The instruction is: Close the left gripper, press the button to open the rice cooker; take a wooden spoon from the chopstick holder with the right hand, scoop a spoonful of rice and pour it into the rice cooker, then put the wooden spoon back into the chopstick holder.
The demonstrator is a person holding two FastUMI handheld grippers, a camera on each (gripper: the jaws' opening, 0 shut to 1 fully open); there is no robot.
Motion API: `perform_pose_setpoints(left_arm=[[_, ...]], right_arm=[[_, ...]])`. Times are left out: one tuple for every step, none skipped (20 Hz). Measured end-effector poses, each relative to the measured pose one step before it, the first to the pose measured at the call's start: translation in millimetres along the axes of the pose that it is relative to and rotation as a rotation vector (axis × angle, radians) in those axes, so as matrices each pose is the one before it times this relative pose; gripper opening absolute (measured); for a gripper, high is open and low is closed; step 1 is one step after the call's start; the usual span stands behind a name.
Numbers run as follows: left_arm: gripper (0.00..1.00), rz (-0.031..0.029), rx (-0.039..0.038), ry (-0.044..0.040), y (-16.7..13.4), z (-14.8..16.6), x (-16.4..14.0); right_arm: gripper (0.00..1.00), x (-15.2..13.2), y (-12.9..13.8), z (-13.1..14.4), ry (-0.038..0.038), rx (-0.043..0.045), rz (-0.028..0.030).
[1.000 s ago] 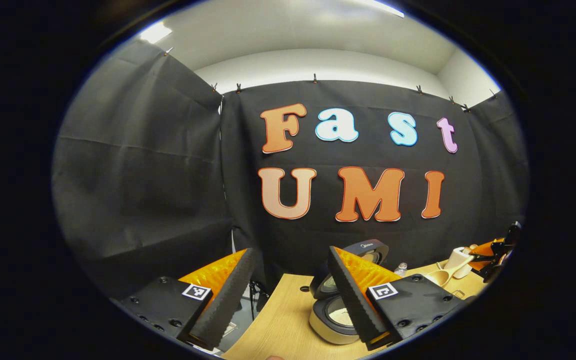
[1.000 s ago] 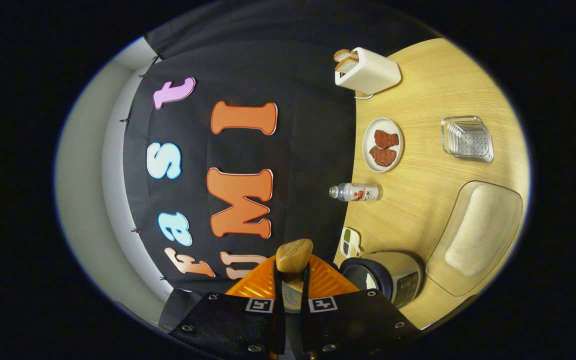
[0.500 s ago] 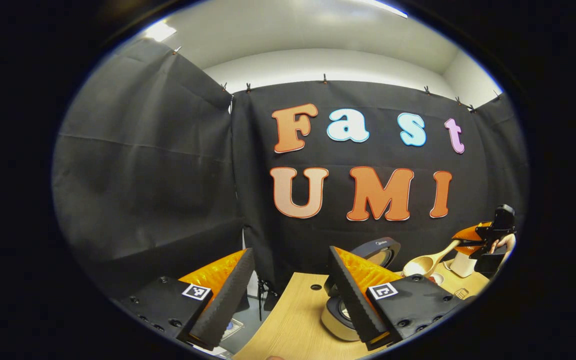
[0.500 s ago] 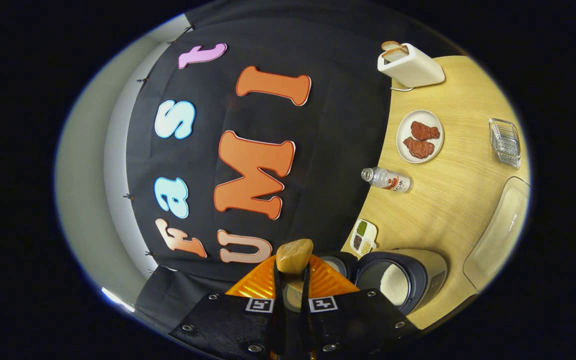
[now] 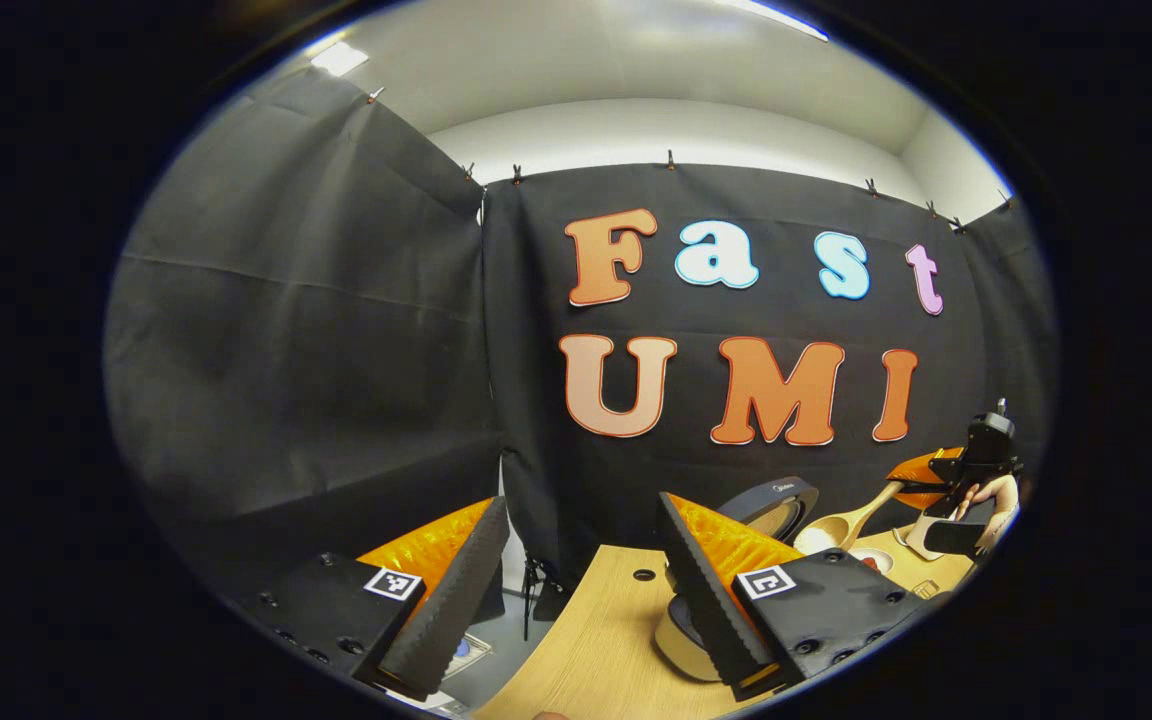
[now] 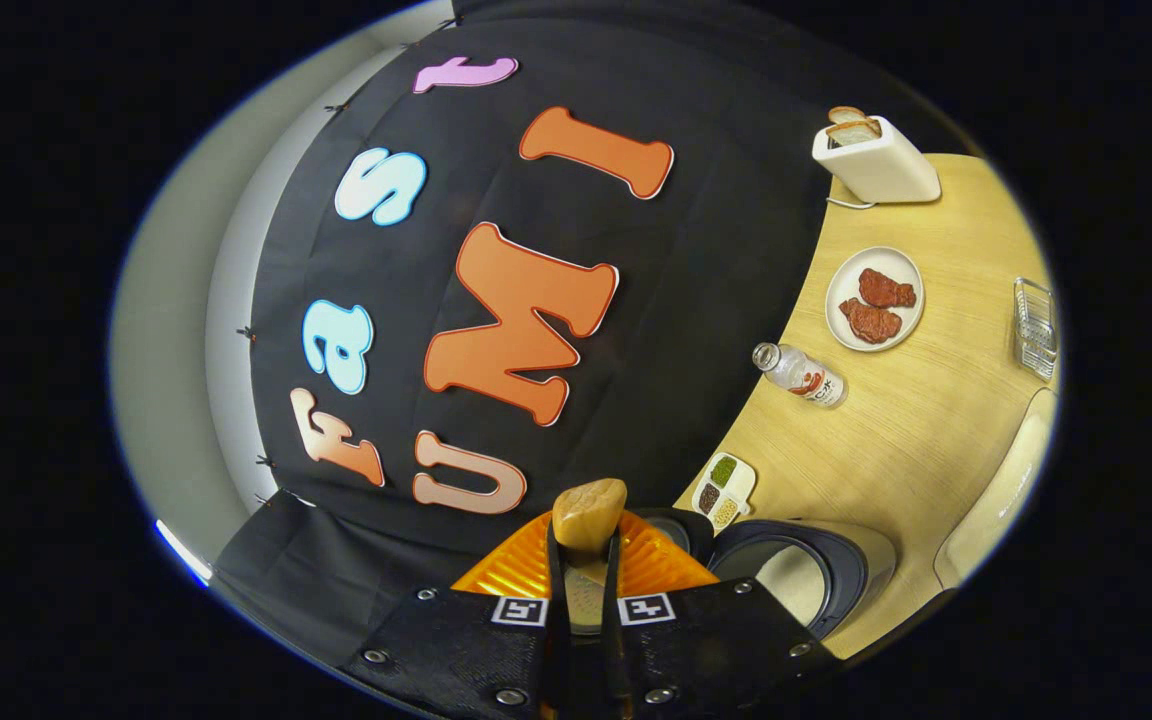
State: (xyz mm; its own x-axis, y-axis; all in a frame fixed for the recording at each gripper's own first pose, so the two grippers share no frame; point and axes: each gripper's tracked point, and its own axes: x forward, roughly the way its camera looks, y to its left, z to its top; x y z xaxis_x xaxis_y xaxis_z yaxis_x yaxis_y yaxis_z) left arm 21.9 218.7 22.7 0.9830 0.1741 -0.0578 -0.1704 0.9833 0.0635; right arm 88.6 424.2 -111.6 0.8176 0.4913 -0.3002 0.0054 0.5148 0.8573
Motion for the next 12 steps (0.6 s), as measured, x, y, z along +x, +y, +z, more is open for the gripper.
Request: perform_pose_setpoints(left_arm=[[0.99, 0.00376, 0.00023, 0.00076, 1.69, 0.21, 0.36], [1.00, 0.00639, -0.00086, 0.00027, 2.40, -1.02, 0.40], [0.97, 0.00419, -0.00111, -0.00003, 1.49, -0.63, 0.83], [1.00, 0.00346, -0.00125, 0.00038, 1.33, 0.17, -0.16], [1.00, 0.00141, -0.00136, 0.00188, 0.40, -0.16, -0.72], [0.99, -0.00021, -0.00210, 0.00105, -0.76, -0.34, 1.55], [0.99, -0.00296, 0.00022, 0.00238, -0.30, -0.81, -0.70], [0.96, 0.00023, 0.00184, 0.00139, -0.72, 0.45, -0.11], [0.97, 0.00132, 0.00221, -0.00147, 1.99, -0.46, -0.89], [1.00, 0.00226, 0.00198, -0.00201, -0.06, 1.57, 0.49], [1.00, 0.00298, 0.00171, -0.00157, 1.07, 0.29, 0.32], [0.97, 0.00051, 0.00035, -0.00069, -1.32, -0.39, 1.11]], right_arm=[[0.11, 0.24, 1.39, 0.25, -0.00039, -0.01311, -0.00124], [0.11, 1.69, 1.03, 0.88, -0.00282, -0.01362, -0.00025], [0.11, 0.95, 0.79, -0.24, -0.00309, -0.01044, -0.00023], [0.11, 1.51, -0.03, -1.05, 0.00176, -0.01407, -0.00146], [0.11, 0.01, 0.35, 0.11, -0.00208, -0.01306, -0.00123], [0.11, 0.41, 0.23, 1.27, -0.00396, -0.01583, -0.00010], [0.11, 0.23, 0.67, 0.23, -0.00378, -0.01669, -0.00011], [0.11, 0.21, 0.41, 1.16, -0.00497, -0.01551, -0.00108], [0.11, -0.66, 0.39, -0.24, -0.00225, -0.01618, 0.00008], [0.11, 0.99, 0.99, 1.34, -0.00462, -0.01505, 0.00245], [0.11, -0.50, 1.48, -0.19, -0.00375, -0.01459, 0.00336], [0.11, 0.53, 0.44, 0.90, -0.00256, -0.01337, 0.00281]])
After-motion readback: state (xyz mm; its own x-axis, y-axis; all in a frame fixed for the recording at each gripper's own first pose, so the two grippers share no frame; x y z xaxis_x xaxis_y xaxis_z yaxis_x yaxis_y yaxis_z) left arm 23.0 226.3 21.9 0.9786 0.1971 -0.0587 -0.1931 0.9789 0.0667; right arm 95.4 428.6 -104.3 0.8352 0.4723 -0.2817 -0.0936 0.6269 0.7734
